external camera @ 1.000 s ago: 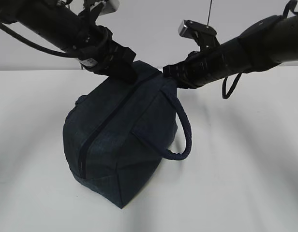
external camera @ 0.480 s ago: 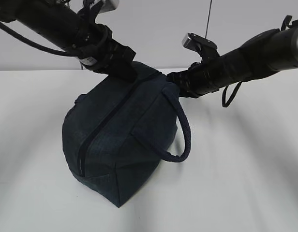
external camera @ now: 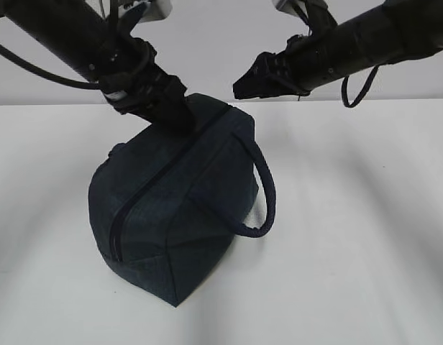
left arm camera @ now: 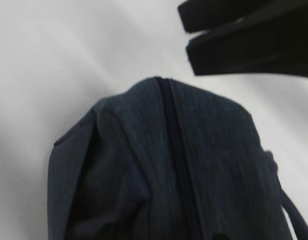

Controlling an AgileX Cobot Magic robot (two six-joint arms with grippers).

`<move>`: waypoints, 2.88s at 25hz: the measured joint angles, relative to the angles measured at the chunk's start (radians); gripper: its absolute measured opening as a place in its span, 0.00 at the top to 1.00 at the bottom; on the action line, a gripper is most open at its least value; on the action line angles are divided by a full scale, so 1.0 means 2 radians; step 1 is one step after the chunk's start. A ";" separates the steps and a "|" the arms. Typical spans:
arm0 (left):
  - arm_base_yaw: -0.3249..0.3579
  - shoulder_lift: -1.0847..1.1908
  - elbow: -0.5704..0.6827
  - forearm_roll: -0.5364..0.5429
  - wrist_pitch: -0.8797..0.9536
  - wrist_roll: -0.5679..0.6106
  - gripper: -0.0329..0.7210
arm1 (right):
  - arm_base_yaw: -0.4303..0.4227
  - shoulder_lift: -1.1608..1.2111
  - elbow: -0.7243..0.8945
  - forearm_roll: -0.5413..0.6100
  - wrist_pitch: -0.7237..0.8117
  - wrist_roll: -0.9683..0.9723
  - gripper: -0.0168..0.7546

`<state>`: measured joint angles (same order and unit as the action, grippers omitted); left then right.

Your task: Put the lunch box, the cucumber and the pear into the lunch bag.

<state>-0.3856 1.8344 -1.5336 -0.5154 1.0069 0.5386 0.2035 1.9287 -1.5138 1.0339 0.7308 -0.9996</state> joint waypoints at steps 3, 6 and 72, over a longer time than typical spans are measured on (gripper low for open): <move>0.000 -0.005 0.000 0.009 0.012 -0.008 0.48 | 0.000 -0.021 0.000 -0.052 0.001 0.038 0.36; 0.000 -0.018 0.000 0.011 0.011 -0.011 0.48 | 0.000 -0.031 0.000 -0.094 0.006 0.069 0.36; 0.000 -0.926 0.496 0.261 0.066 -0.222 0.69 | 0.000 -0.926 0.507 -0.547 0.214 0.469 0.45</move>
<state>-0.3856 -0.0169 -0.5422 0.0073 1.1399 0.0943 0.2030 0.0776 -0.5003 -0.0600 1.1585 -0.0612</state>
